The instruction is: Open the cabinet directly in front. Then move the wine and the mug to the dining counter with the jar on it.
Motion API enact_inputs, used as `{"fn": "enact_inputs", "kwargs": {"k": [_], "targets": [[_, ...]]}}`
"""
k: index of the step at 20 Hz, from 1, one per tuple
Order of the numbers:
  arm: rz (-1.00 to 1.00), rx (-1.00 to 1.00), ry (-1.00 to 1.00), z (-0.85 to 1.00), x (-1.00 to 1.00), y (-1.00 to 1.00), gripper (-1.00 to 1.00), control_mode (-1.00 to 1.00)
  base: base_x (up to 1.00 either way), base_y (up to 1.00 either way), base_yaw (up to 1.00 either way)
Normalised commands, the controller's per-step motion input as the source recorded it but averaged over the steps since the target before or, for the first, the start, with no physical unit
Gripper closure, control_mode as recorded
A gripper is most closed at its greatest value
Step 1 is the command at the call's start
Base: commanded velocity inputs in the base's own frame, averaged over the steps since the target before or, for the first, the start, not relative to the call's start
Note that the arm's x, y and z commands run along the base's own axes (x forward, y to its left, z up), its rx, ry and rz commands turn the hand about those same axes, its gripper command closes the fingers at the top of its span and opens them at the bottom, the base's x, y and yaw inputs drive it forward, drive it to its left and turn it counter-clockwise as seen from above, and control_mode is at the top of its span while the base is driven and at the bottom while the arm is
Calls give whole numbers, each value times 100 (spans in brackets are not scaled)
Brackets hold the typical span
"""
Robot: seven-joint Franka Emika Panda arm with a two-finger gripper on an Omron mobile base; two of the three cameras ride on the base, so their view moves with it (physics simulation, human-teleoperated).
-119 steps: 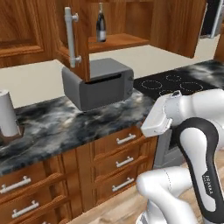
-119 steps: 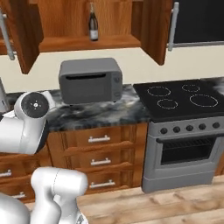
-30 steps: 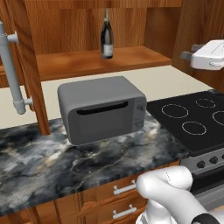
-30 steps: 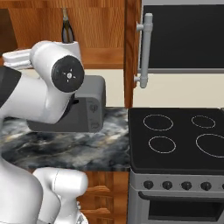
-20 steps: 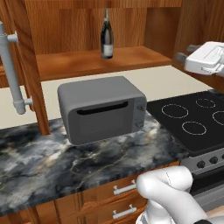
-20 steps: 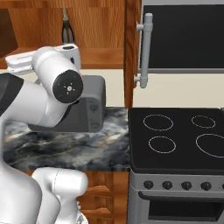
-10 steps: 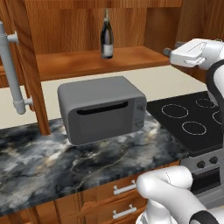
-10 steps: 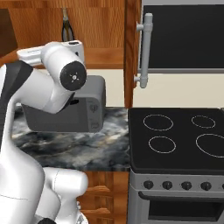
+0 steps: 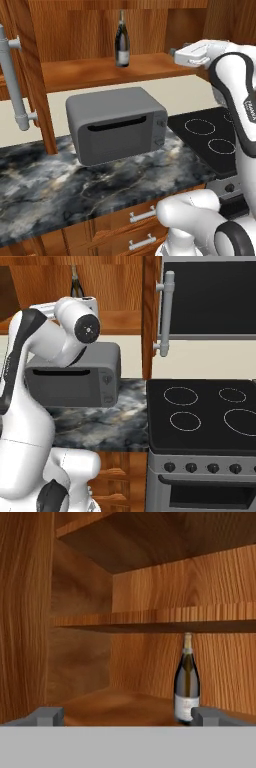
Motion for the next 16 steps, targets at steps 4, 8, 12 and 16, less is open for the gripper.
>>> {"fn": "enact_inputs", "kwargs": {"k": [4, 8, 12, 16], "targets": [[-3, 0, 22, 3, 51, 23, -100, -100, 0, 0, 0], [-1, 0, 30, 5, 41, 10, -100, -100, 0, 0, 0], [0, 0, 23, 4, 28, 1, -100, -100, 0, 0, 0], [0, 0, 19, 3, 22, 0, -100, -100, 0, 0, 0]]}}
